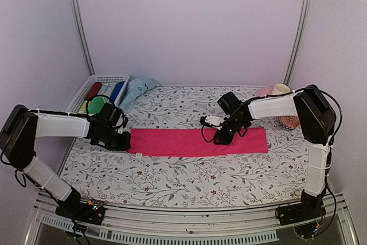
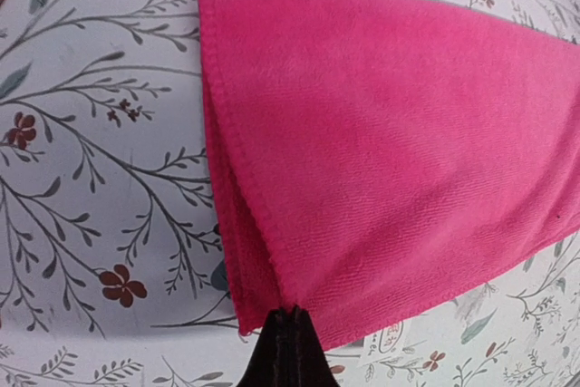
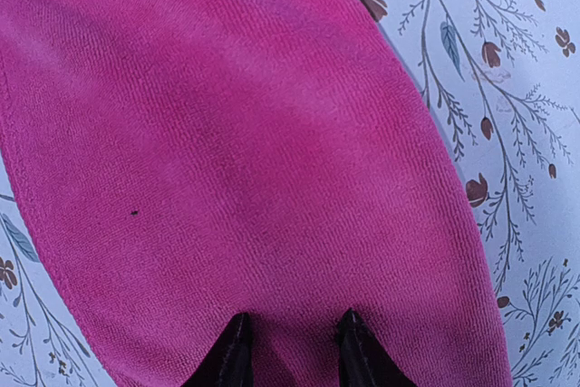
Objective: Roll the towels
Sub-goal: Smooth out the towel at the center of the board.
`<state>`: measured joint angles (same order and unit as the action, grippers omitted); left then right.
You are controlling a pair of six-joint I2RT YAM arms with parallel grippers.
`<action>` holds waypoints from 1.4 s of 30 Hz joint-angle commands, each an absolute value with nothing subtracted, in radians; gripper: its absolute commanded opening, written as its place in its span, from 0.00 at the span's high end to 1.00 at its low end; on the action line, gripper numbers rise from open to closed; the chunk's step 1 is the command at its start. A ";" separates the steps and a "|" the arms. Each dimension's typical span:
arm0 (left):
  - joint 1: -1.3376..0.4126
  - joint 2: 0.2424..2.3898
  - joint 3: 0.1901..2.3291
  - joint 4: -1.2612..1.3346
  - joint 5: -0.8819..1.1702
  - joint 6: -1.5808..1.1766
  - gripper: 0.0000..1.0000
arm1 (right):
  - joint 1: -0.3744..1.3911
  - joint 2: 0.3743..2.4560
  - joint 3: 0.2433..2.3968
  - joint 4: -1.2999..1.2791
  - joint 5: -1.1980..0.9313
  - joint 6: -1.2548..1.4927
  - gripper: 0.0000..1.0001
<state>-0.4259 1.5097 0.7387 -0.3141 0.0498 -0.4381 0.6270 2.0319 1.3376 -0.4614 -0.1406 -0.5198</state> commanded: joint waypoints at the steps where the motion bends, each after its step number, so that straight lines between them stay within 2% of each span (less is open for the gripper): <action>1: -0.421 1.484 0.756 -0.345 0.013 -0.429 1.00 | 0.621 2.065 1.313 -0.517 -0.127 -0.526 0.66; 11: -0.420 1.578 0.788 -0.353 -0.065 -0.397 1.00 | 0.620 2.065 1.314 -0.523 -0.135 -0.526 0.66; 17: -0.422 1.592 0.783 -0.344 -0.026 -0.391 0.99 | 0.620 2.066 1.314 -0.526 -0.142 -0.532 0.66; 20: -0.422 1.564 0.783 -0.361 -0.031 -0.390 0.86 | 0.621 2.066 1.315 -0.530 -0.148 -0.536 0.65; 23: -0.421 1.526 0.798 -0.386 -0.063 -0.385 0.61 | 0.622 2.054 1.315 -0.537 -0.158 -0.541 0.64; 25: -0.421 1.506 0.823 -0.403 -0.085 -0.384 0.49 | 0.621 2.042 1.316 -0.541 -0.167 -0.546 0.62; 27: -0.420 1.493 0.849 -0.409 -0.110 -0.377 0.44 | 0.621 2.028 1.316 -0.546 -0.183 -0.551 0.59; 30: -0.419 1.505 0.896 -0.406 -0.135 -0.362 0.43 | 0.622 1.998 1.318 -0.553 -0.211 -0.556 0.54; 33: -0.416 1.562 0.945 -0.391 -0.119 -0.344 0.44 | 0.624 1.967 1.316 -0.556 -0.255 -0.567 0.52; 42: -0.350 1.734 1.030 -0.341 0.001 -0.308 0.56 | 0.721 1.937 1.315 -0.539 -0.348 -0.583 0.52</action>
<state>-0.3916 1.6958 1.0054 -0.3653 -0.0616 -0.3351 0.6579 1.9720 1.3182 -0.5354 -0.2901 -0.5709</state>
